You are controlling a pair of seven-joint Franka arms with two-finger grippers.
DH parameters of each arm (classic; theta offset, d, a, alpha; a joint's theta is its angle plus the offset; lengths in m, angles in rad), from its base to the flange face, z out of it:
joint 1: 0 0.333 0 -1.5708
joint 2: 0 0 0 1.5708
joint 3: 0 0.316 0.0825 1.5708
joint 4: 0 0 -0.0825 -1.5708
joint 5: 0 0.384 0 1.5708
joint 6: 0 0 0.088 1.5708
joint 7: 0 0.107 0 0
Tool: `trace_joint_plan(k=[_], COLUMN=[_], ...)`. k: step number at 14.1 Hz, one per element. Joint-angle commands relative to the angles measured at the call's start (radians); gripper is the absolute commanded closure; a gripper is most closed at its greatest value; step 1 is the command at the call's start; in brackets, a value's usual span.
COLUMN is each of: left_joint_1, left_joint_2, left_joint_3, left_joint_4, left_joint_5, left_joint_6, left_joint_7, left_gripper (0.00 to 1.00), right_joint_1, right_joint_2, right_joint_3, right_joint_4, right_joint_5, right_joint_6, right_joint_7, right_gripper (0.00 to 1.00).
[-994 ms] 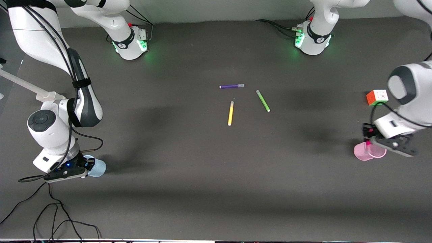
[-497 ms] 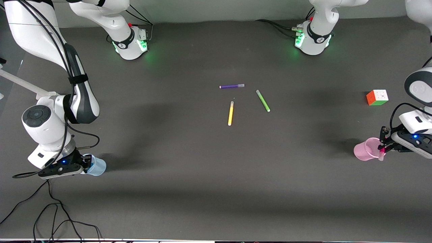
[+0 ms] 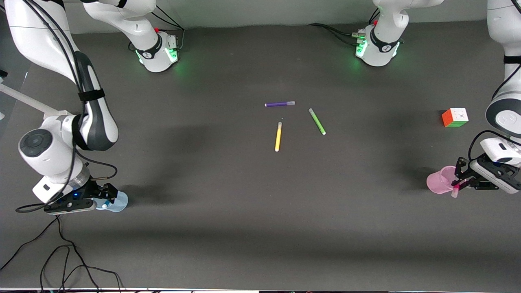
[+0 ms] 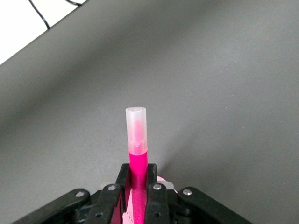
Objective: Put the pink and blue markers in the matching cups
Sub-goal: 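Drop the blue marker into the blue cup while the left lowers pink, then open the left gripper over the pink cup while the right gripper withdraws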
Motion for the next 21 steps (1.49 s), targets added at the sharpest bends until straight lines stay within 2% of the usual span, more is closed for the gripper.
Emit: trace_joint_plan(k=[1, 3, 6, 10, 11, 12, 13, 16, 19, 21], left_joint_1=[0.025, 0.028, 0.054, 0.064, 0.064, 0.065, 0.065, 0.065, 0.062, 0.059], left_joint_2=[0.035, 0.043, 0.061, 0.063, 0.063, 0.065, 0.068, 0.068, 0.066, 0.065], left_joint_3=[-0.006, -0.007, -0.007, -0.007, -0.007, -0.007, -0.007, -0.007, -0.007, -0.006], left_joint_4=[0.023, 0.018, 0.017, 0.02, 0.02, 0.021, 0.023, 0.024, 0.053, 0.086], left_joint_5=[-0.106, -0.177, -0.252, -0.257, -0.257, -0.257, -0.258, -0.258, -0.248, -0.24], left_joint_6=[-0.008, -0.017, -0.111, -0.131, -0.131, -0.135, -0.141, -0.142, -0.145, -0.152], left_joint_7=[0.156, 0.233, 0.328, 0.336, 0.336, 0.336, 0.336, 0.336, 0.329, 0.329], left_gripper=[1.0, 1.0, 1.0, 1.0, 0.58, 0.53, 0.42, 0.29, 0.34, 0.32], right_joint_1=[0.003, 0.005, 0.003, 0.005, 0.005, 0.005, 0.005, 0.006, 0.006, 0.006], right_joint_2=[-0.047, -0.093, -0.172, -0.264, -0.279, -0.29, -0.294, -0.308, -0.34, -0.377], right_joint_3=[0.013, 0.021, 0.026, 0.042, 0.045, 0.045, 0.047, 0.047, 0.045, 0.045], right_joint_4=[0.068, 0.082, 0.085, 0.09, 0.094, 0.103, 0.122, 0.163, 0.165, 0.163], right_joint_5=[0.048, 0.05, 0.048, 0.062, 0.068, 0.084, 0.097, 0.111, 0.114, 0.114], right_joint_6=[-0.183, -0.287, -0.397, -0.559, -0.597, -0.639, -0.68, -0.798, -0.872, -0.903], right_joint_7=[-0.005, -0.004, -0.007, -0.005, -0.004, -0.004, -0.002, 0.013, 0.013, 0.021], right_gripper=[0.0, 0.0, 0.0, 0.0, 0.0, 0.0, 0.0, 0.0, 0.0, 0.0])
